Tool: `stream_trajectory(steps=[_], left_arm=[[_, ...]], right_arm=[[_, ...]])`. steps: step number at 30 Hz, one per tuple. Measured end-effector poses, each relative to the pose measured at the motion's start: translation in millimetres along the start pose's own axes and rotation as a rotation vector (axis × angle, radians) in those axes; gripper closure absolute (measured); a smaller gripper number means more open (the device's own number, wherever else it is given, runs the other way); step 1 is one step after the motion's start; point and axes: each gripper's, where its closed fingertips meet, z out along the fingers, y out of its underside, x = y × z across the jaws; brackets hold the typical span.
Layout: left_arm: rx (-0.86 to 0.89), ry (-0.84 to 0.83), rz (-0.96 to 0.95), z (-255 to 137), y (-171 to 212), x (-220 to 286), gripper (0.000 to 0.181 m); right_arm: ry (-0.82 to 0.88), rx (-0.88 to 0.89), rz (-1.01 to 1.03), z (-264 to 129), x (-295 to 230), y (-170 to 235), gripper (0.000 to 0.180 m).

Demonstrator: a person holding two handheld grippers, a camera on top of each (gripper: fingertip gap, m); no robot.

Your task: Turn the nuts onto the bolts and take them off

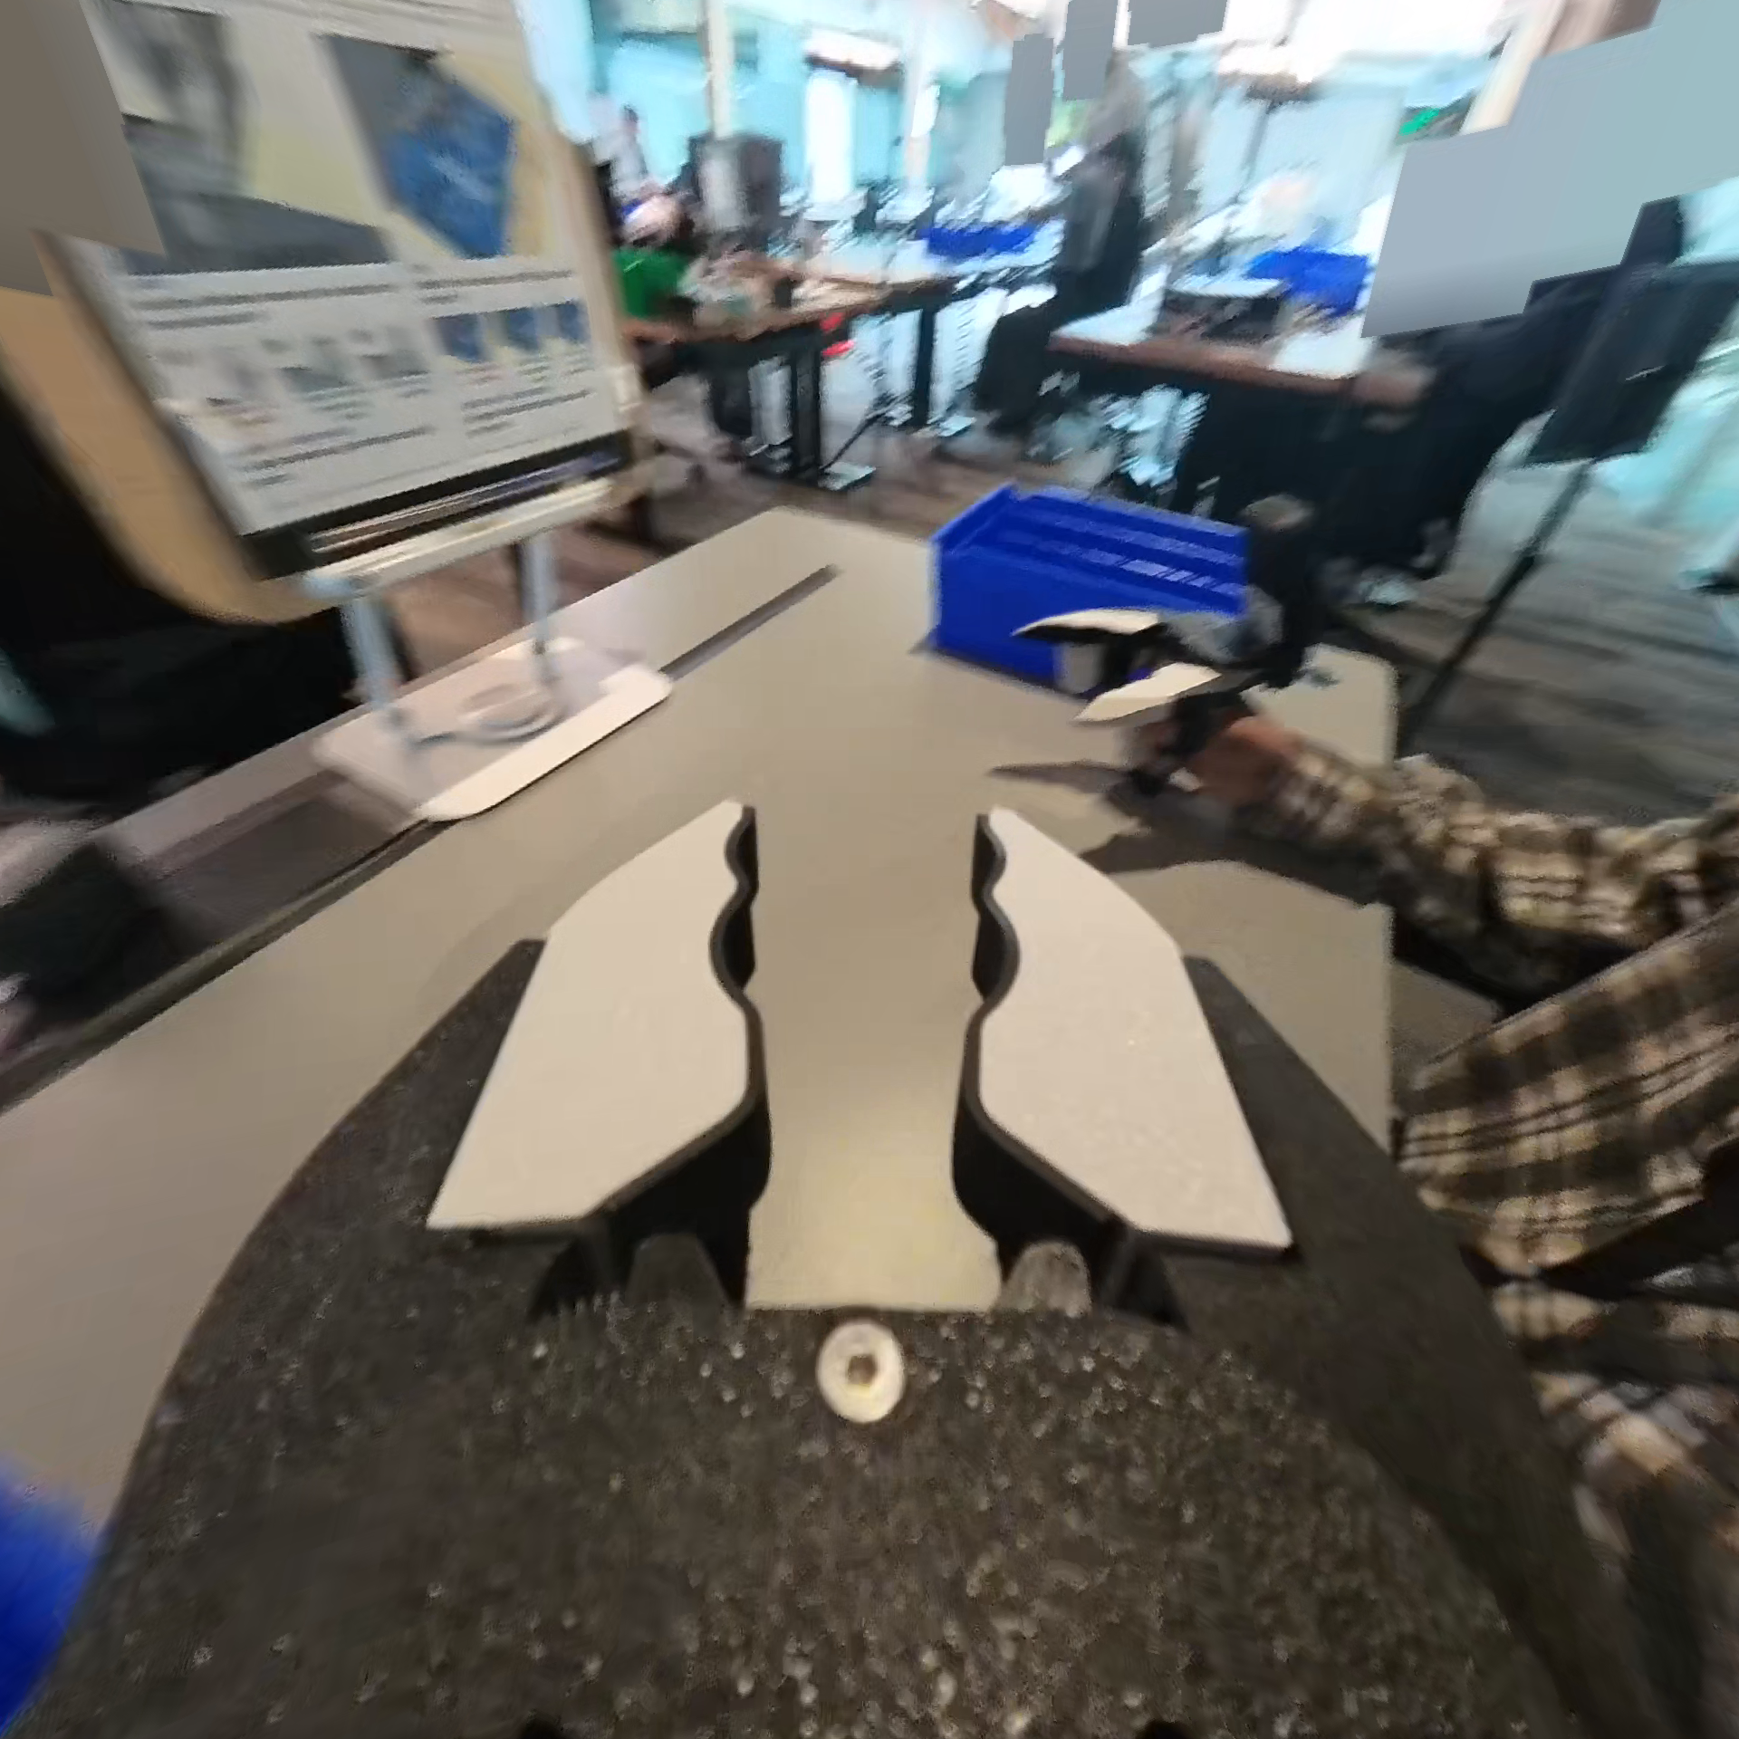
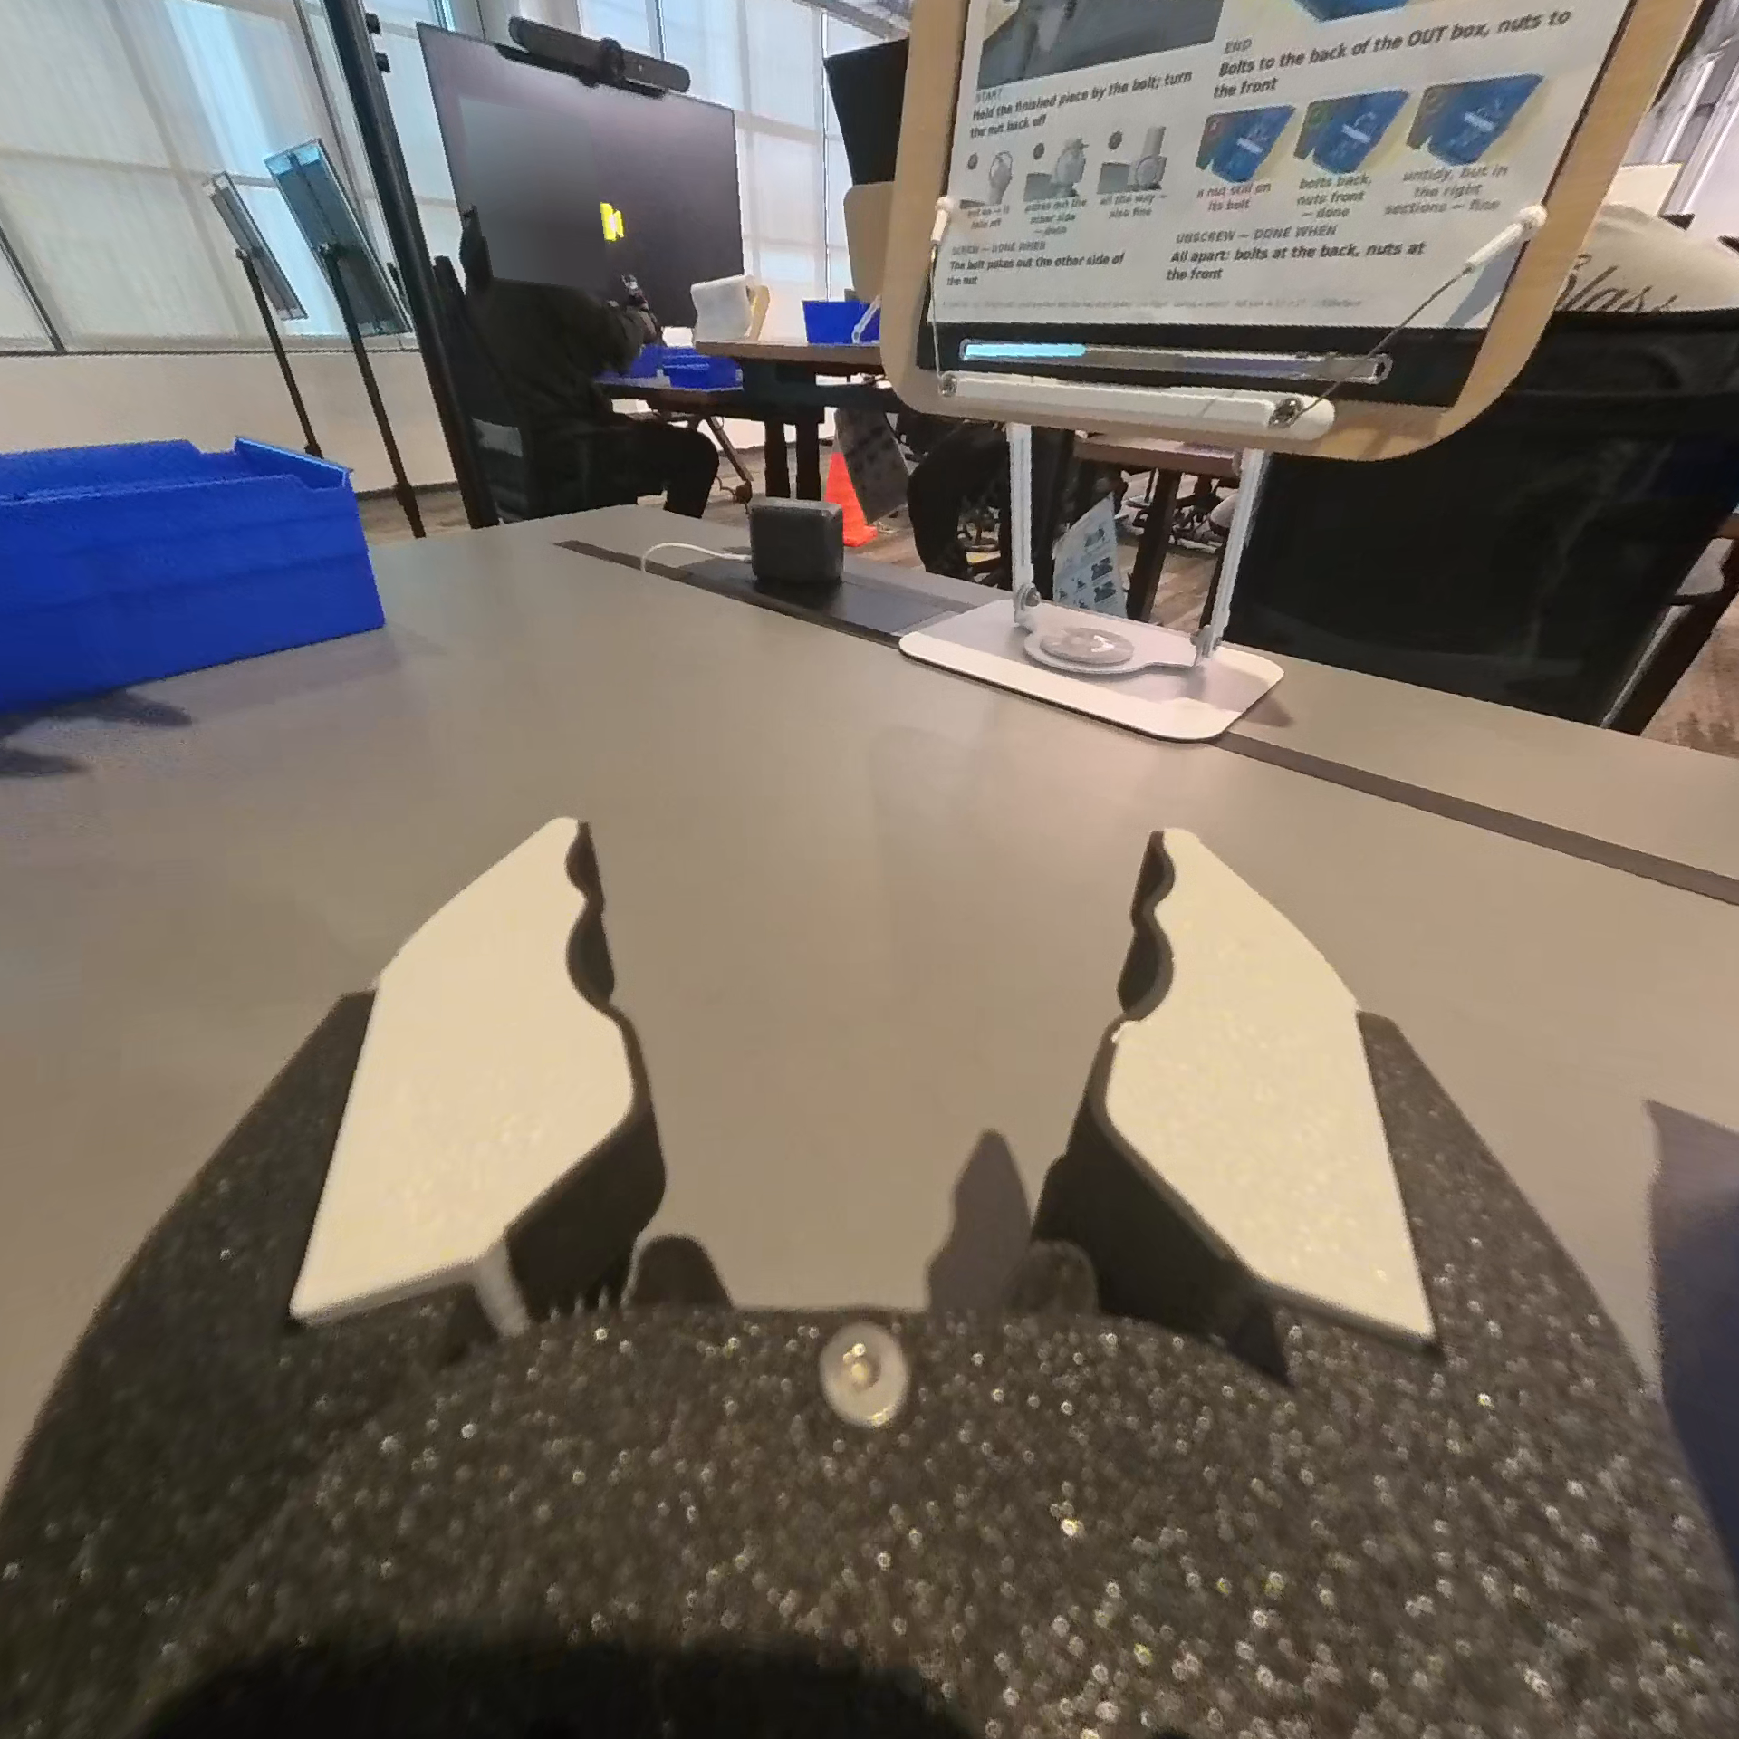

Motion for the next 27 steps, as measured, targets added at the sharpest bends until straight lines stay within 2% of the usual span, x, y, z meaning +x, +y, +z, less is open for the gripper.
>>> stream_trajectory(steps=[5,8,11,19,27], left_arm=[[-0.220,-0.336,-0.029,-99.2,13.4,-93.3,0.140],[-0.407,-0.442,-0.089,-146.3,48.2,-143.0,0.142],[-0.614,-0.476,-0.165,-177.3,95.6,-177.7,0.147],[-1.024,-0.450,-0.308,-198.7,190.2,-210.8,0.154],[-1.149,-0.450,-0.373,-196.9,220.4,-224.2,0.162]], right_arm=[[-0.002,-0.002,0.003,0.1,0.9,0.5,0.075],[-0.001,-0.005,0.002,0.1,1.6,1.0,0.075],[-0.005,-0.009,-0.002,0.4,0.8,1.8,0.076],[-0.007,-0.024,-0.014,1.8,0.6,4.5,0.078],[-0.002,-0.022,-0.013,0.9,2.8,3.9,0.080]])
